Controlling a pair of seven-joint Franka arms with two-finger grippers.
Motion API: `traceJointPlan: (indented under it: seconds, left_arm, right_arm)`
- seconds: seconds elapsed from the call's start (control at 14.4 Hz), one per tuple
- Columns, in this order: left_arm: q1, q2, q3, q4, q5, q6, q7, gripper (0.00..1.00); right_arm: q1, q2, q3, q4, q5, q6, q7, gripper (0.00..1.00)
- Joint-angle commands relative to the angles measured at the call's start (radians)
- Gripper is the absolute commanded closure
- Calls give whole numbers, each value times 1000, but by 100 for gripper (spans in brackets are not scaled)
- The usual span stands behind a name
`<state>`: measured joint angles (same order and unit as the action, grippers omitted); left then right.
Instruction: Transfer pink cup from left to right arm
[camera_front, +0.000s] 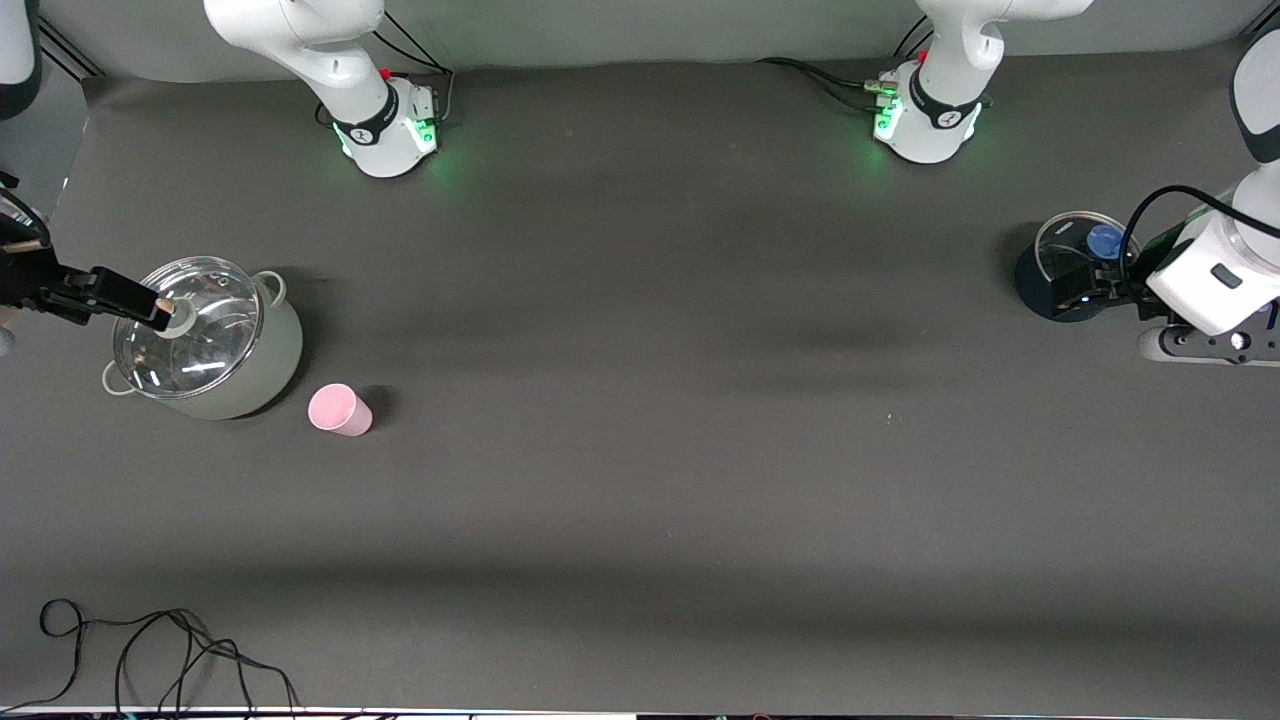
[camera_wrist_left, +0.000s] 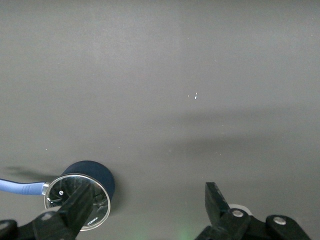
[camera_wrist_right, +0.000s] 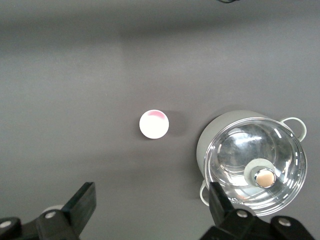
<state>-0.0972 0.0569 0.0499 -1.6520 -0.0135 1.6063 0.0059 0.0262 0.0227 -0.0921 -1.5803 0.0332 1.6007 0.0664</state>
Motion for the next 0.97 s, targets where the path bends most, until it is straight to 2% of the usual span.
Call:
traceJointPlan:
  seconds: [0.0, 0.21, 0.9]
  left_arm:
    - [-15, 17, 13, 35, -5, -17, -9, 0]
    - [-15, 18, 13, 37, -3, -19, -9, 0]
    - [-15, 27, 13, 43, -5, -19, -12, 0]
  right_arm:
    - [-48, -36, 58, -24, -15, -13, -8, 0]
    - [-6, -56, 55, -27, -30, -21, -7, 0]
    - [-9, -58, 61, -26, -29, -21, -7, 0]
